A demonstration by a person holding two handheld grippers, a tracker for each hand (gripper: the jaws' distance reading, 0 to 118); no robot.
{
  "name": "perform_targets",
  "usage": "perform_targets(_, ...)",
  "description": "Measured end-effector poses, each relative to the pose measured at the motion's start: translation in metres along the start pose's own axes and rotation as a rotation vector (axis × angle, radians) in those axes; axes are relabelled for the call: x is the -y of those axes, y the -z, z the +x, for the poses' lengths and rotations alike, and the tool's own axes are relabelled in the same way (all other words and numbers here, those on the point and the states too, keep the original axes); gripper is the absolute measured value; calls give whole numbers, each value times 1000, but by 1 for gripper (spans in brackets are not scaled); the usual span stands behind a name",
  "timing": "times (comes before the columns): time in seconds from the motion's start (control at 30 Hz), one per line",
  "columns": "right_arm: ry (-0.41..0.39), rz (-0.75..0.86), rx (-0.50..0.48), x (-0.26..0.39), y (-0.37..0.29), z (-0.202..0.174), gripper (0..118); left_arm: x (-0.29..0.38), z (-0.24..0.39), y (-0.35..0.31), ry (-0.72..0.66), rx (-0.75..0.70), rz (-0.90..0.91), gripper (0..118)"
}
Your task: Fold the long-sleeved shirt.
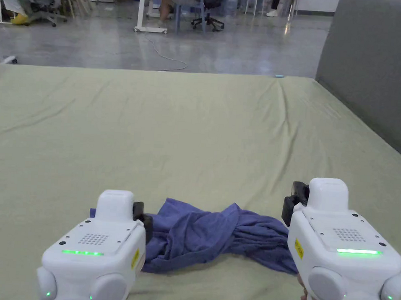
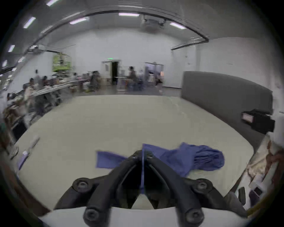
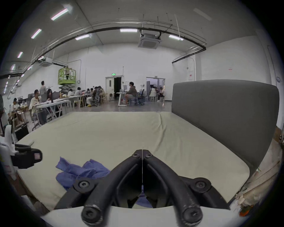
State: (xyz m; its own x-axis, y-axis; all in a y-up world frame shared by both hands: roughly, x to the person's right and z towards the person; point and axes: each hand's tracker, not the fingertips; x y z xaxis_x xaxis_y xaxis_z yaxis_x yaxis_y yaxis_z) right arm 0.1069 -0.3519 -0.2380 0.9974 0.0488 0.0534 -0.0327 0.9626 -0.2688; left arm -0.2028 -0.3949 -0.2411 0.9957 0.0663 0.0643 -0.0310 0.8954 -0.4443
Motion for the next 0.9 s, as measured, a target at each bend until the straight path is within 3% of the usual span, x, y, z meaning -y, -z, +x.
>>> perform_targets(0.07, -2, 10, -1, -1, -3, -2, 0, 12, -21, -4, -85, 57, 22, 0)
perform_targets(0.2, -7, 15, -13, -6, -7, -4, 0, 19, -40, -2, -50, -8, 11, 0)
perform_targets(0.3, -1, 20, -19, -6, -8, -5, 0, 6, -20, -39, -54, 10, 44, 0)
perform_targets(0.37, -6, 19, -22, -6, -8, -7, 0, -5, -35, -5, -78, 63, -142, 0)
perform_targets(0.4, -11, 16, -23, -5, -8, -8, 0, -3, -39, 4, -90, 71, -185, 16)
perform_targets(0.5, -6, 1, -40, -3, -6, -8, 0, 7, -46, 52, -117, 37, -352, 109)
perform_targets(0.53, 4, -13, -47, -2, -5, -7, 0, 14, -45, 66, -90, 21, -387, 111)
perform_targets(0.67, -1, -39, -38, 2, -1, -5, 0, 30, -43, 109, -50, 11, -457, 111)
perform_targets(0.73, -1, -64, -18, 5, 2, -2, 0, 35, -40, 123, -53, 28, -498, 102)
perform_targets(0.77, 9, -86, -3, 7, 5, 1, 0, 36, -36, 126, -41, 5, -524, 83)
perform_targets(0.8, 16, -96, 4, 8, 8, 4, 0, 37, -34, 128, -32, -4, -532, 45)
perform_targets(0.83, 19, -123, 13, 11, 13, 8, 0, 39, -32, 129, -33, 14, -527, 22)
perform_targets(0.87, 14, -165, 14, 13, 19, 11, 0, 38, -31, 127, -70, 82, -519, 11)
perform_targets(0.9, 3, -201, 13, 14, 27, 14, 5, 35, -30, 125, -108, 138, -512, 11)
